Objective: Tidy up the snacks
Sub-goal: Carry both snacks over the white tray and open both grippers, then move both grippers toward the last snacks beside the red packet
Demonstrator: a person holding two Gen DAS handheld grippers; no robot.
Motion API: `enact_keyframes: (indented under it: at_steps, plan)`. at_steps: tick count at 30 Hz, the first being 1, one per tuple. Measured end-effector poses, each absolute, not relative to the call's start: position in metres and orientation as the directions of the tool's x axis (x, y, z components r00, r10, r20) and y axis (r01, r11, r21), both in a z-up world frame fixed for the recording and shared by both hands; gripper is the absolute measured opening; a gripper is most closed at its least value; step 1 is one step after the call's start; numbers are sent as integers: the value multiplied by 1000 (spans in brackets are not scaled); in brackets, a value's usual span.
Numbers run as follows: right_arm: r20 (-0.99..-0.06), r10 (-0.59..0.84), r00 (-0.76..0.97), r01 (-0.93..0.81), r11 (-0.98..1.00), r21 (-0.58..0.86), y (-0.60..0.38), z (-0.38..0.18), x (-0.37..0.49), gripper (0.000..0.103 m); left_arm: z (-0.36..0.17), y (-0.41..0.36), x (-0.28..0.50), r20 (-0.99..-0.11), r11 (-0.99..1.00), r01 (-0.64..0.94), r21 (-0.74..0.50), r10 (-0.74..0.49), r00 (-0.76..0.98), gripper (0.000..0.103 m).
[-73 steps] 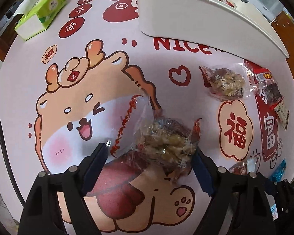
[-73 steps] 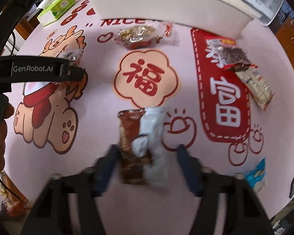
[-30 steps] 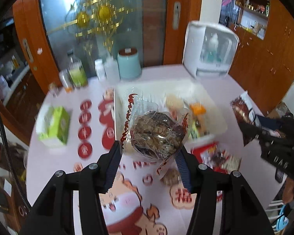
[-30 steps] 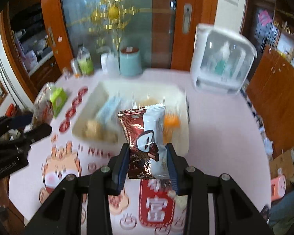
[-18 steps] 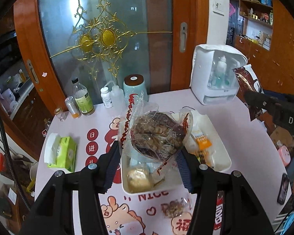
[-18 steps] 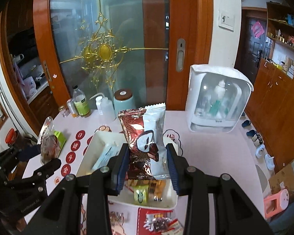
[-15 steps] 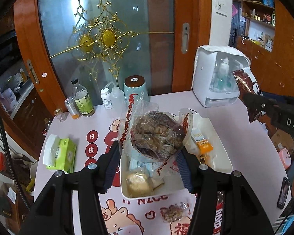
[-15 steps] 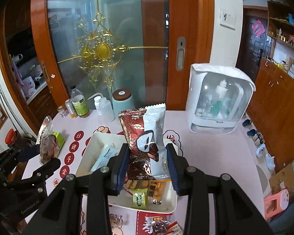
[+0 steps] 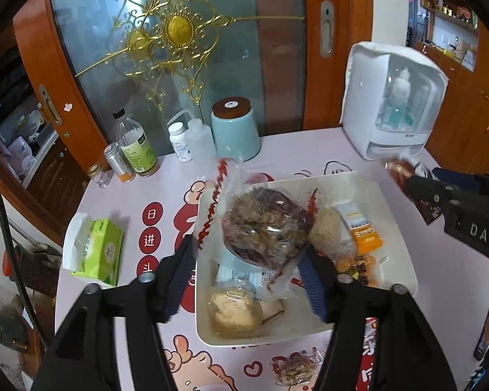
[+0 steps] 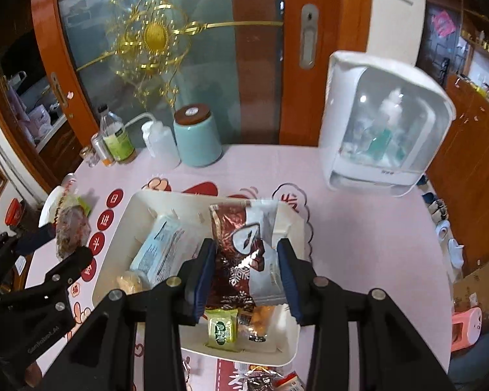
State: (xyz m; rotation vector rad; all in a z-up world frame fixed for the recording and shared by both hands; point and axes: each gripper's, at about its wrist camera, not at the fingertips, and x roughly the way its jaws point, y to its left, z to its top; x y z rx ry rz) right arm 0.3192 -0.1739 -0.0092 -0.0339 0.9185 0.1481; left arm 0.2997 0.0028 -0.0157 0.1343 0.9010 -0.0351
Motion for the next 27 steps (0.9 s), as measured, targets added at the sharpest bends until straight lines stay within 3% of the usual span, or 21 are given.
enact_keyframes:
  at_steps: [2,5,27]
  plan:
    - [-803,137,580,-152,987,58,-173,-15,322,42,-21,2,303,-791,990,90,106,29,612,75]
    - [-818,126,562,-143,988,55,-172,-22,327,58,-25,2,306,-796,990,79,116,45,604,89]
    - [-823,135,552,-153,986,59,-165,-4,288,62,-2,11,268,-793,991,110,71,-11,609,90]
